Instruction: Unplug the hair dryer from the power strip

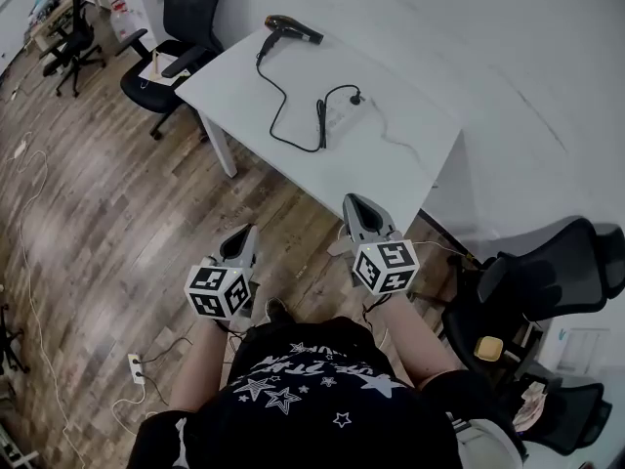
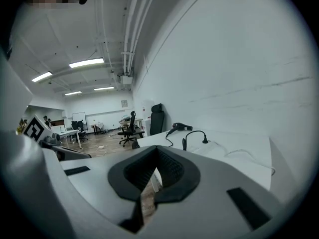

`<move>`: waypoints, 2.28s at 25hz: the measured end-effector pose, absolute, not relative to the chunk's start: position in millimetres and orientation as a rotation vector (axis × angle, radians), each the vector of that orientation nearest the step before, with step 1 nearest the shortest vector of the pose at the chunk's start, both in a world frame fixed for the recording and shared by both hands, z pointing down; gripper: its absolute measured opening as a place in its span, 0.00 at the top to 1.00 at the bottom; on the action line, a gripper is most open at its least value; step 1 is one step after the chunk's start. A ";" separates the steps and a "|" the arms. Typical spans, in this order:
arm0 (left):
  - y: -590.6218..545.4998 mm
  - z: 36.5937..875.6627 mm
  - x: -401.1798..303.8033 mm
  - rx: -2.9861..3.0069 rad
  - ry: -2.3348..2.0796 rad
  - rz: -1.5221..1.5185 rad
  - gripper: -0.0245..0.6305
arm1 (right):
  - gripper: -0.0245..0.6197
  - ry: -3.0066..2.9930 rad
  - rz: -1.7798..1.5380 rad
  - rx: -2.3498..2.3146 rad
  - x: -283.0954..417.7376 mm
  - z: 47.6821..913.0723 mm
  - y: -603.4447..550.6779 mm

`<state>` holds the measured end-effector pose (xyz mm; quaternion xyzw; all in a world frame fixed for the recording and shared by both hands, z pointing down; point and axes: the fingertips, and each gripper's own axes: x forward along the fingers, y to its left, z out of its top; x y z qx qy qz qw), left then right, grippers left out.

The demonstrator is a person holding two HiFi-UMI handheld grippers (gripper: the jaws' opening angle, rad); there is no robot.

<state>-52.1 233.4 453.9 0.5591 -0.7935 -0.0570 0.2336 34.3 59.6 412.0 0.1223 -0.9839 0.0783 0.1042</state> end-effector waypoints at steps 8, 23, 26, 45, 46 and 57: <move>230.9 461.3 -74.2 1.553 -2.130 -0.200 0.95 | 0.95 -2.831 0.202 0.387 26.4 427.8 65.1; 154.2 462.3 -129.8 1.525 -2.136 -0.129 0.95 | 0.95 -2.830 0.349 0.471 -40.6 436.6 -45.3; 117.8 457.8 -144.5 1.540 -2.128 -0.123 0.95 | 0.95 -2.829 0.366 0.484 -51.4 438.1 -76.9; -16.0 448.7 -199.5 1.690 -2.049 0.052 0.95 | 0.95 -2.800 0.488 0.592 -93.6 461.5 -191.1; -19.9 448.6 -203.4 1.709 -2.035 0.067 0.95 | 0.95 -2.795 0.491 0.603 -95.8 462.1 -193.1; -94.1 470.6 -270.8 1.984 -1.727 0.231 0.95 | 0.95 -2.655 0.472 0.978 -105.1 468.9 -238.6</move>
